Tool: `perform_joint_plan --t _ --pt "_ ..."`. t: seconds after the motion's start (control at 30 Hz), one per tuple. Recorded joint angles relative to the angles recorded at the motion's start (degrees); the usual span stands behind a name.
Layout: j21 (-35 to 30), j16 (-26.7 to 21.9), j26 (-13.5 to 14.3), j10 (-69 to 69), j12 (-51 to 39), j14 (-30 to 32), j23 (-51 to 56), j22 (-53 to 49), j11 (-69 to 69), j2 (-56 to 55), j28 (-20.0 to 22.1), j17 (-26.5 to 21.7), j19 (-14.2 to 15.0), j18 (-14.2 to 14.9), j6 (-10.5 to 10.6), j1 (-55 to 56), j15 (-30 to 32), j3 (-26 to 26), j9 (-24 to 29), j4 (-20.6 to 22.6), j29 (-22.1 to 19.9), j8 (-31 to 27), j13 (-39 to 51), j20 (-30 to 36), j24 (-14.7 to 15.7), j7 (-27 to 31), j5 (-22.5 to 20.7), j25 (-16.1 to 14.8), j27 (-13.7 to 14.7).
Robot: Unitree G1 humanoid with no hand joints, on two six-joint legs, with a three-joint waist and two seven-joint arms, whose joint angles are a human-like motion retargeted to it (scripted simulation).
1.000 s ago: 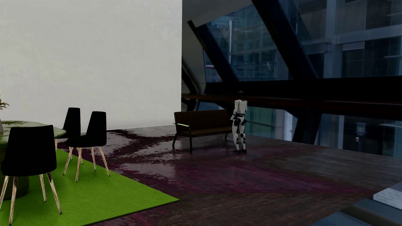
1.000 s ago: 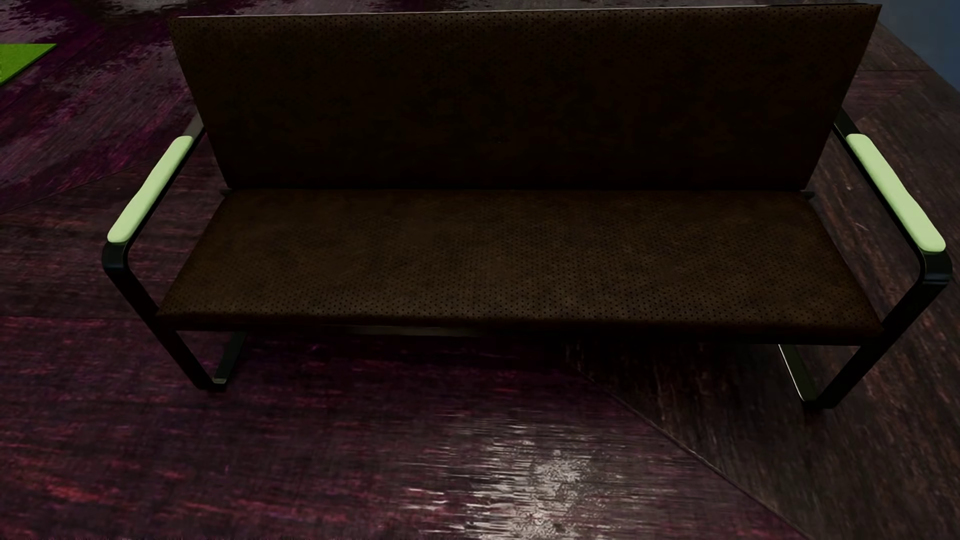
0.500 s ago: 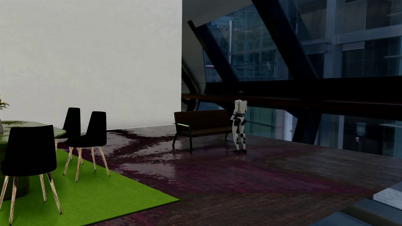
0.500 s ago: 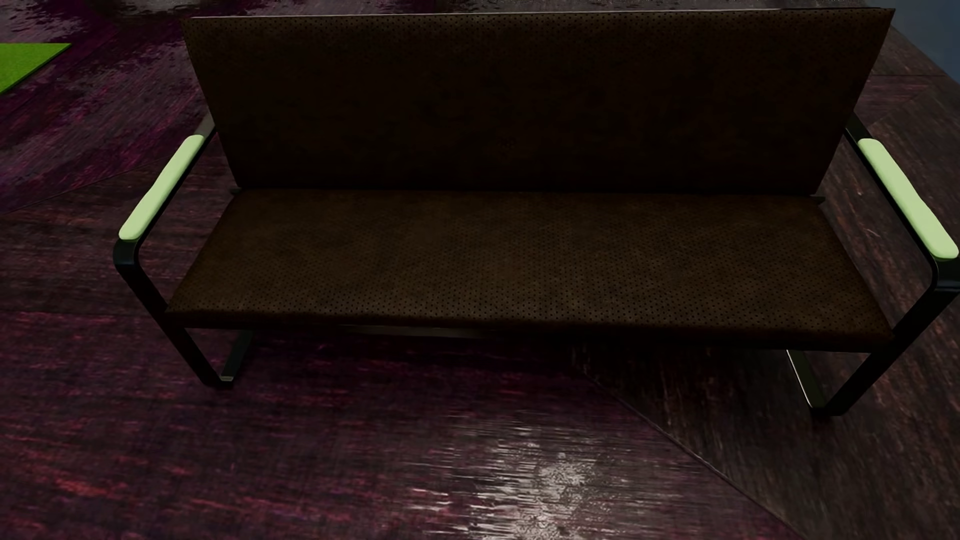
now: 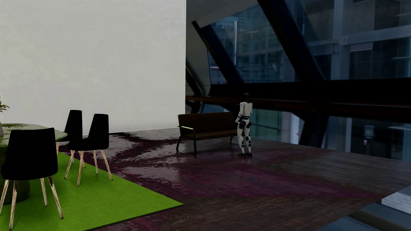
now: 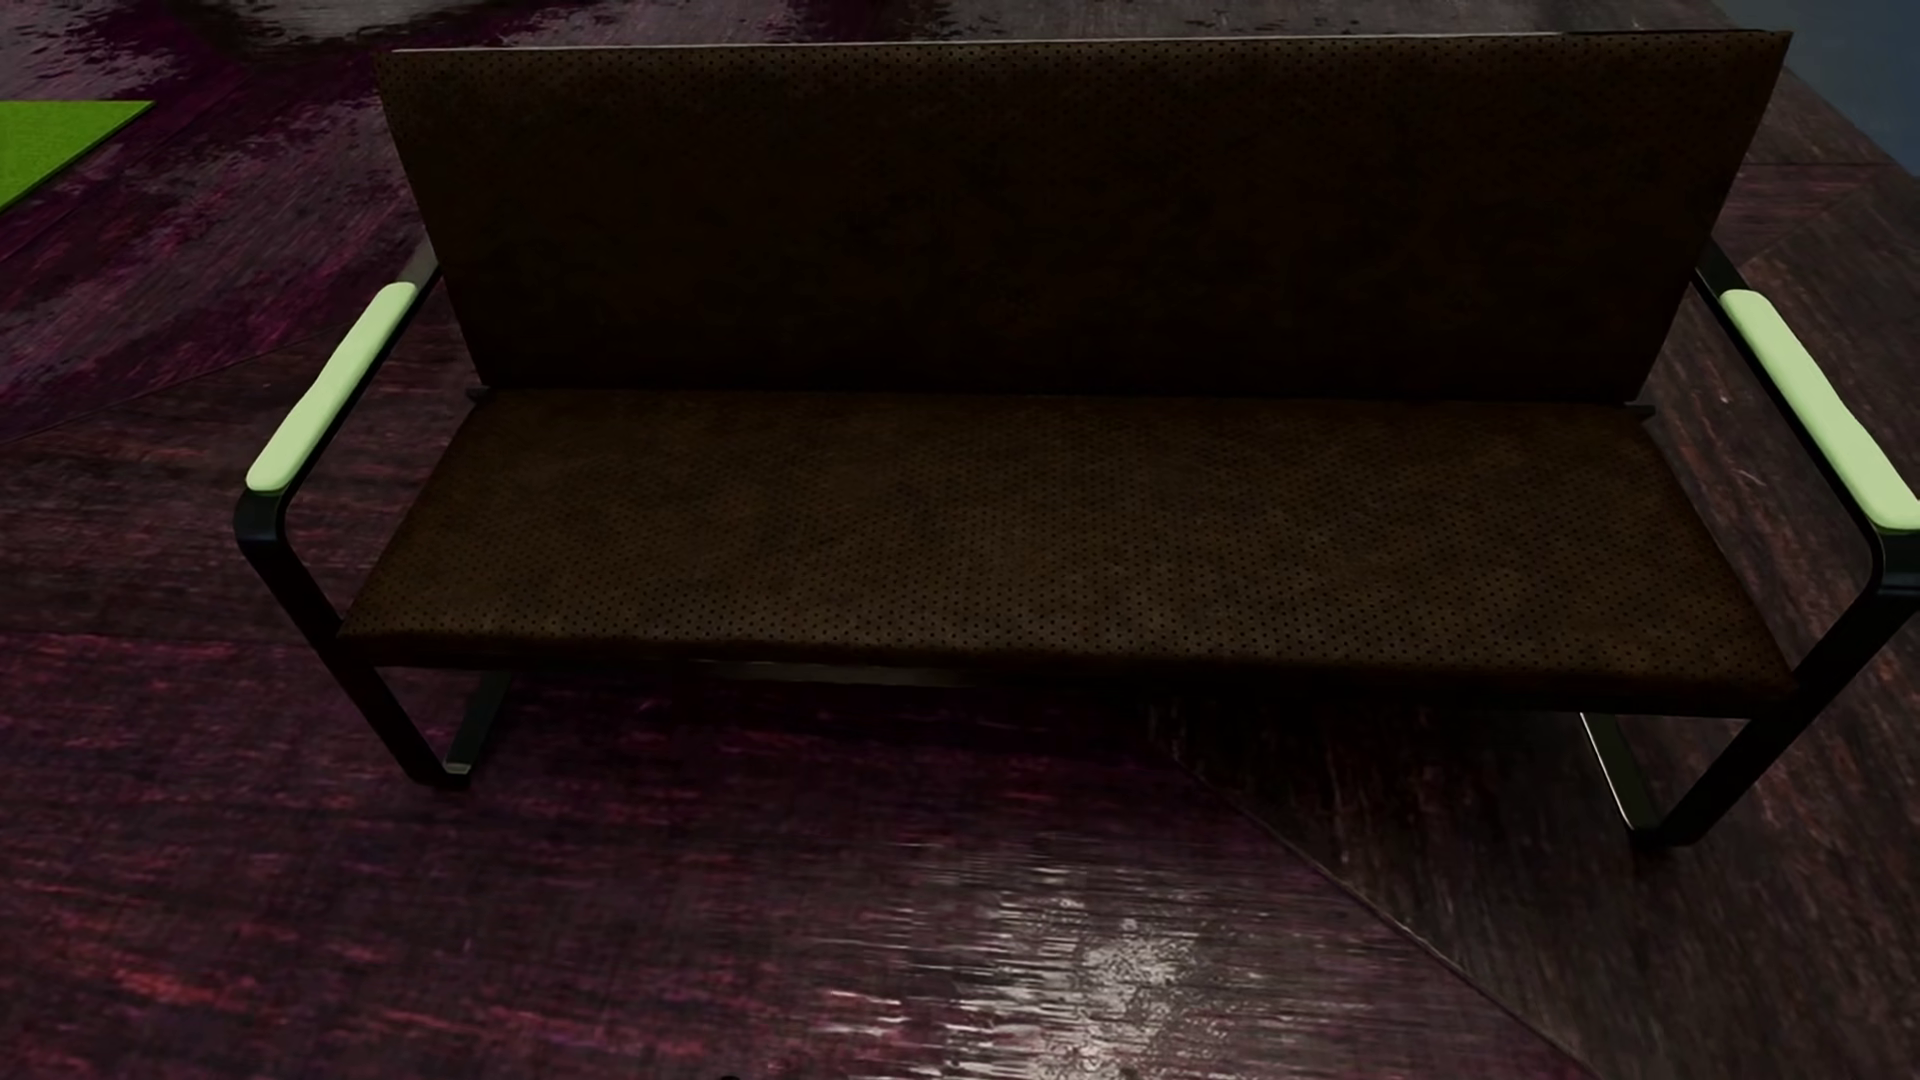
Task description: Move towards the bench
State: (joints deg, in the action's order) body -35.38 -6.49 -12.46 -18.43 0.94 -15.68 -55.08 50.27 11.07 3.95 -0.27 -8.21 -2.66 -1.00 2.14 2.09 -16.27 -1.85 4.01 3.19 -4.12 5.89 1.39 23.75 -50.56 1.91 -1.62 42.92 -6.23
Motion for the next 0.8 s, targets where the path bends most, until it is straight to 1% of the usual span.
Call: perform_joint_plan --t 0.43,0.53,0.6,0.67,0.7,0.77,0.8 --pt "0.6 0.0 0.3 0.3 -0.3 -0.5 0.6 0.9 0.0 -0.1 -0.6 -0.7 0.0 -0.3 -0.1 -0.3 -0.2 0.2 -0.1 -0.4 -0.2 -1.3 0.1 0.7 -0.6 -1.1 -0.4 -0.2 0.1" --pt "0.3 -0.4 0.8 1.5 0.0 -1.2 0.4 1.2 0.2 -0.3 -0.4 -1.0 -0.1 0.1 -0.3 -1.0 -0.3 0.4 -0.2 -1.0 0.1 -2.0 -0.1 1.3 -1.0 -1.7 -0.8 0.0 0.2" --pt "0.9 -0.5 1.2 2.6 0.7 -1.6 0.6 0.9 0.6 -0.8 -0.7 -1.6 -0.3 0.6 -0.4 -1.6 -0.5 0.6 -0.1 -1.6 0.3 -3.0 -0.2 1.4 -0.7 -2.7 -1.3 -0.6 0.9" --pt "1.7 -0.2 0.5 3.0 1.2 -2.0 0.5 0.6 1.5 -1.6 -1.0 -1.5 -0.6 0.9 -0.5 -1.8 -0.8 0.9 0.2 -2.2 1.5 -4.2 -0.1 1.6 0.2 -3.9 -1.9 -1.2 1.4" --pt "2.0 -0.1 0.3 3.0 1.0 -2.1 0.7 1.0 2.0 -2.0 -0.7 -1.5 -0.7 0.9 -0.6 -1.7 -0.9 1.1 0.3 -2.6 2.8 -4.8 -0.4 2.0 0.3 -4.5 -2.2 -1.2 1.6" --pt "2.2 -0.4 0.2 2.3 0.4 -2.2 1.0 1.7 2.6 -2.7 -0.5 -1.5 -0.9 0.8 -0.7 -1.2 -0.9 1.4 0.6 -3.1 5.5 -5.8 -0.9 3.4 -0.3 -5.7 -2.7 -0.9 2.6" --pt "2.3 -1.1 0.7 1.9 0.3 -2.1 1.2 1.6 2.9 -3.1 -0.5 -1.6 -1.0 0.7 -0.7 -0.9 -0.8 1.5 0.8 -3.4 6.0 -6.4 -1.3 4.0 -0.8 -6.3 -2.9 -1.0 3.0"
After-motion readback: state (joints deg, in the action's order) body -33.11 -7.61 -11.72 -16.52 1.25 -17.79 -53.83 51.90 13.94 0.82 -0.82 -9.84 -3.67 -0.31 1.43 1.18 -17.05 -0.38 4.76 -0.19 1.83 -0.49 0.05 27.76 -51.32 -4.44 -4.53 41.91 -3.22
